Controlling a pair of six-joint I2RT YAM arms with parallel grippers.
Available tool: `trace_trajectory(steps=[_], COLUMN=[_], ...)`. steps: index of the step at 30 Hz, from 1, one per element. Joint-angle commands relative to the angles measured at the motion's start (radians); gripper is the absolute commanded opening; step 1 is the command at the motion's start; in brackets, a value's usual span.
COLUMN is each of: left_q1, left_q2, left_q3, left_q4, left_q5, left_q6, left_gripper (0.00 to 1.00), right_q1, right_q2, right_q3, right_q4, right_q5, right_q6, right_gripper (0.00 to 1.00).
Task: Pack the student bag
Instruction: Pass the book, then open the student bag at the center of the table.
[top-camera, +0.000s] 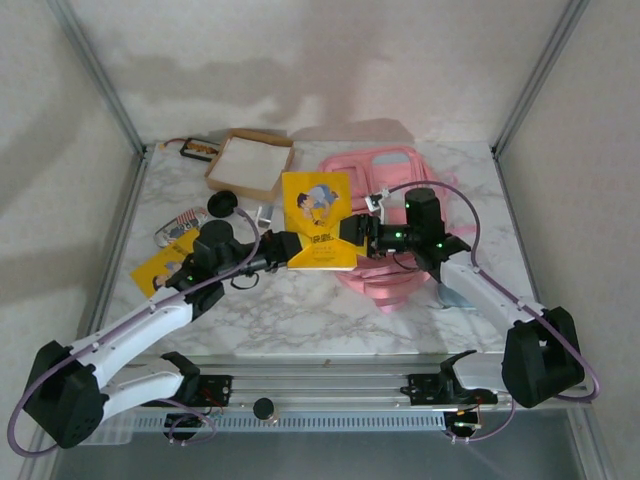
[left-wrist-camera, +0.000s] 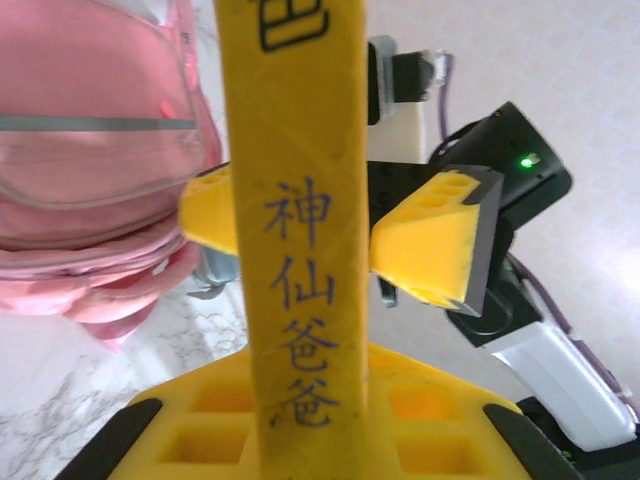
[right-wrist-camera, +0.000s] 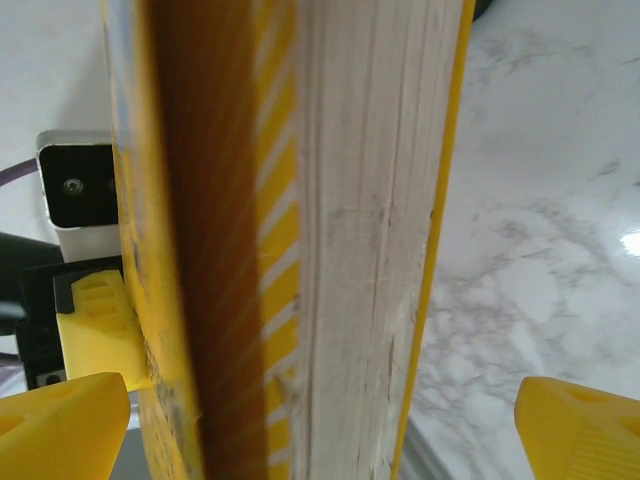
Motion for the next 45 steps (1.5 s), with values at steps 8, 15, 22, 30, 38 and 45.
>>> trace_trajectory(steps=[8,15,22,30,38,45], left_q1=[-0.015,-0.025,-0.037,-0.100,-0.193,-0.271], left_q2=[0.077,0.087,0.116,0.236,0.503,0.677], left_q3=[0.110,0.140,0.199,0.406,0.649,0.763], left_q4=[-0.004,-0.116,-0.227,-0.494,-0.689,-0.719], left_q5=[-0.046,-0.057,-0.103,-0.312,-0.412,-0.467], left_q6=[0.069,0.142,0.237,0.556,0.934,1.188], left_gripper=[0.00,0.00,0.11,0.52,0.60,0.70], right_q1=[-0.044,-0.066,-0.095,-0.267,-0.494,-0.631], right_q2=[-0.107,-0.106,-0.113,-0.173,-0.240,-0.269], right_q3=[-0.036,-0.039,0.010,0.079,0.088,0.078], right_q4=[0.163,0.172,0.008,-0.239,-0.366,-0.414], right_q5=[-0.057,-0.044,0.035,0.169,0.266,0.289], right_q6=[0.113,0.096,-0.034,-0.160,-0.211,-0.238], right_gripper=[0.65,0.28,0.00,0.00,0.00,0.00])
